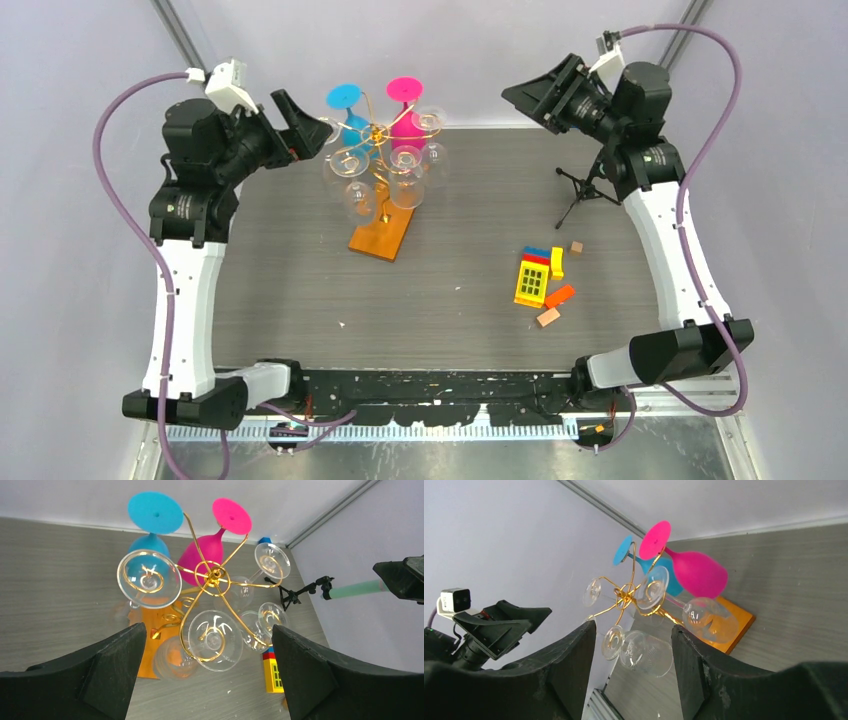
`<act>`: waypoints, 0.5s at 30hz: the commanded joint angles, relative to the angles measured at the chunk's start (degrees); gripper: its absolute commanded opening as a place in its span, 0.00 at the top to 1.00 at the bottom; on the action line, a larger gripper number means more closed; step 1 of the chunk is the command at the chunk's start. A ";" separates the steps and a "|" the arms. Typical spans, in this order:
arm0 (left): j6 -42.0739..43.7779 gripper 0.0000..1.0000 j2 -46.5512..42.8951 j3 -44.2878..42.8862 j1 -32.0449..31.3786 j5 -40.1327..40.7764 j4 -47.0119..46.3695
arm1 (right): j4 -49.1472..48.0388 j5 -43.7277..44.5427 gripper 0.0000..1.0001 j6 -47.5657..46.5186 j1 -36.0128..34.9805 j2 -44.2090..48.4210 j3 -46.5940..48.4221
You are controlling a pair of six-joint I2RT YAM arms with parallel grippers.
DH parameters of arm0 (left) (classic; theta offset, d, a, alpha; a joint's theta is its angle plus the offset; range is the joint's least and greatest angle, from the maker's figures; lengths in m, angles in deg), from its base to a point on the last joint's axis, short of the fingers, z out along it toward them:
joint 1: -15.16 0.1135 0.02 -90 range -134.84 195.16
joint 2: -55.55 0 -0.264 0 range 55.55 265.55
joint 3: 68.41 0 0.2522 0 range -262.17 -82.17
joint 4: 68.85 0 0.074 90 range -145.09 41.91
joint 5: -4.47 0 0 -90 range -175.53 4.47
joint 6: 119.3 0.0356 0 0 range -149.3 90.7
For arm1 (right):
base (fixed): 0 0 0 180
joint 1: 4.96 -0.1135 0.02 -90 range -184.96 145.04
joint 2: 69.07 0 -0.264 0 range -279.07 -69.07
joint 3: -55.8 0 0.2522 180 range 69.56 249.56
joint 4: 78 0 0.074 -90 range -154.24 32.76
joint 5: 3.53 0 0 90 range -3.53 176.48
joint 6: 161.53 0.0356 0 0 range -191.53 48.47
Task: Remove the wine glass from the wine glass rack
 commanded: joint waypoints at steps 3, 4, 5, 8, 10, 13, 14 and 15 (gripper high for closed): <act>-3.28 0.00 -4.46 10.47 0.23 -1.57 -10.09 | -2.17 3.68 0.40 8.36 -1.96 -0.74 -3.22; -3.44 0.00 -4.92 11.99 0.24 -1.62 -11.05 | -2.16 3.94 0.40 9.82 -2.49 -0.83 -4.12; -3.13 0.00 -5.24 12.97 0.27 -1.92 -11.62 | -2.26 4.43 0.40 10.51 -2.80 -1.07 -4.58; -2.26 0.00 -5.76 14.60 0.27 -3.26 -13.13 | -2.67 5.79 0.37 13.38 -5.06 -1.51 -6.66; -1.44 0.00 -5.69 14.87 0.27 -4.82 -13.91 | -2.60 7.44 0.32 15.83 -6.51 -2.04 -7.66; -0.96 0.00 -5.47 15.33 0.27 -7.27 -15.72 | -3.62 10.50 0.29 21.45 -7.95 -3.33 -10.28; -1.14 0.00 -5.40 15.47 0.21 -7.71 -16.29 | -5.71 10.79 0.27 24.76 -8.08 -3.62 -10.96; -1.38 0.00 -5.27 15.50 0.26 -7.96 -16.74 | -6.93 10.75 0.26 26.38 -8.39 -4.36 -11.94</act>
